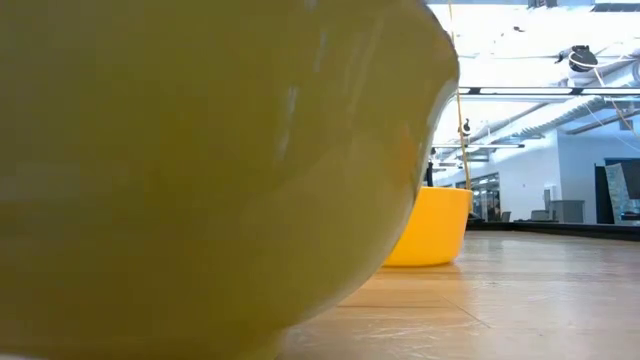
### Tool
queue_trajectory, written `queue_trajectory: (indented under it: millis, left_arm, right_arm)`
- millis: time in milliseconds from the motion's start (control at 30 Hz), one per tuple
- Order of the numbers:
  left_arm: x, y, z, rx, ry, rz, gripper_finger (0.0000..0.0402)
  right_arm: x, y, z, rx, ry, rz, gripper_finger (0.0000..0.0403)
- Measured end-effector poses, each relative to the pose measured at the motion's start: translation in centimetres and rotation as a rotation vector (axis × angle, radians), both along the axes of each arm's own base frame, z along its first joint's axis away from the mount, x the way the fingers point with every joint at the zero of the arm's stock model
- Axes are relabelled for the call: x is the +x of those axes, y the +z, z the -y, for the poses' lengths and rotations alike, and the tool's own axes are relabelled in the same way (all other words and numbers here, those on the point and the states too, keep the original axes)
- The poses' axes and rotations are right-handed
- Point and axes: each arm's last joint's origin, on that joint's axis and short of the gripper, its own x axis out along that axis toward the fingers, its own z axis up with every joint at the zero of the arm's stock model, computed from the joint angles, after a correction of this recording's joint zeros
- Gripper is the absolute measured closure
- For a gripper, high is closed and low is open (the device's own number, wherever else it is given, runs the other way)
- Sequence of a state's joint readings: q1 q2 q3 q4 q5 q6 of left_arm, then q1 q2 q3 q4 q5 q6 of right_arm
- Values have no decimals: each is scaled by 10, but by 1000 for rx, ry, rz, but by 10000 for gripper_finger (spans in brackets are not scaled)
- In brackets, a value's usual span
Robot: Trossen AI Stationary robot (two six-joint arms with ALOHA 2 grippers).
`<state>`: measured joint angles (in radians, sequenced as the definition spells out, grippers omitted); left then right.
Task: Pick & Place Mini bowls
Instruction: Stack the red bowl on the red bowl on the shelf
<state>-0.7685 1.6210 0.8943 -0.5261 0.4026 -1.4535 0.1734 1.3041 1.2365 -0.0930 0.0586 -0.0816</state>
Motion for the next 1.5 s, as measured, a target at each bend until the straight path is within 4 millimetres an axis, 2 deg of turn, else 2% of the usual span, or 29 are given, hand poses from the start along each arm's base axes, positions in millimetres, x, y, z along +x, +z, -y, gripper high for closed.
queue_trajectory:
  millis: [167,300,533,667,867,1100,1233,1400,1500]
  left_arm:
    - [3,35,-8,-9,14,201,396]
    - [4,67,-25,47,38,459,390]
    - [5,112,-70,306,25,870,391]
    - [7,130,-101,495,-14,1013,396]
    - [8,148,-151,709,-5,1076,389]
    - [10,155,-209,926,76,1008,392]
    - [11,172,-240,1020,99,994,396]
    - [16,195,-279,1083,158,979,395]
    - [23,197,-301,1056,162,950,397]
  right_arm:
    - [0,-1,0,15,-5,-16,320]
    - [-1,-3,0,12,-6,-30,325]
    - [-2,-6,1,4,-6,-69,326]
    - [-2,-8,1,3,-6,-81,326]
    - [-3,-10,1,-2,-6,-110,327]
    - [-4,-12,1,-8,-6,-127,328]
    - [-4,-12,1,-26,-1,-128,328]
    - [-4,-14,2,-78,14,-143,328]
    - [-5,-15,2,-112,24,-154,328]
